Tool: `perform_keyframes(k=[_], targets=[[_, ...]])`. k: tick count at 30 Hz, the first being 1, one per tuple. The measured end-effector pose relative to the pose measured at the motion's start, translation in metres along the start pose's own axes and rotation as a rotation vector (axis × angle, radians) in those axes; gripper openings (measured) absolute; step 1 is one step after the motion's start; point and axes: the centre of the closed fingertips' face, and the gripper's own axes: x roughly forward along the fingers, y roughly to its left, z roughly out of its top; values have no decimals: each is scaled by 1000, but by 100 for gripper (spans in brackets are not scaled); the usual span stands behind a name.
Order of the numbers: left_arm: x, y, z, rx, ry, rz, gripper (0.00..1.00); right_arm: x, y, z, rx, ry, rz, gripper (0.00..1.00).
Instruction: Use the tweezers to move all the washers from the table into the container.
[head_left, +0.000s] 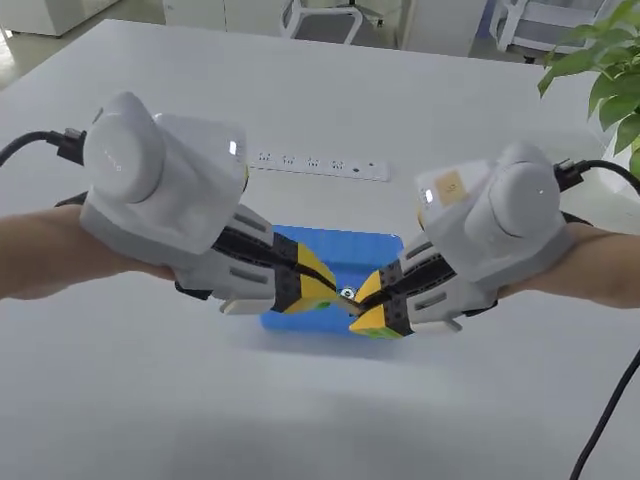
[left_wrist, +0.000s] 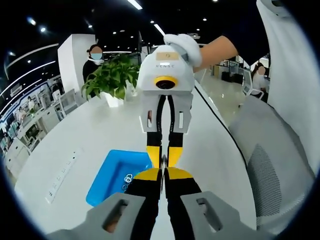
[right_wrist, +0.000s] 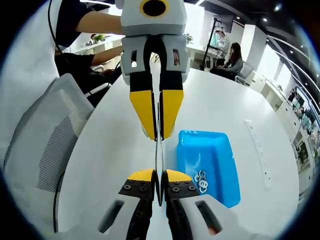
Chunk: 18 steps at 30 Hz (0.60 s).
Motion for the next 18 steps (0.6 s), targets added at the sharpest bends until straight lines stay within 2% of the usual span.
perform_keyframes(k=[3, 9, 14, 16, 18], targets=[[3, -3, -5, -5, 11, -10, 6, 1, 3, -3, -5, 10, 7, 8], [9, -10, -22, 8, 74, -36, 6, 3, 9, -6, -2, 15, 26, 8], [15, -13, -33, 13, 100, -49, 5, 10, 11, -8, -4, 15, 36, 7], [17, -13, -38, 5, 109, -53, 6, 13, 11, -10, -9, 11, 37, 7], [19, -13, -41, -3, 114, -51, 12, 14, 10, -11, 1, 10, 37, 7]])
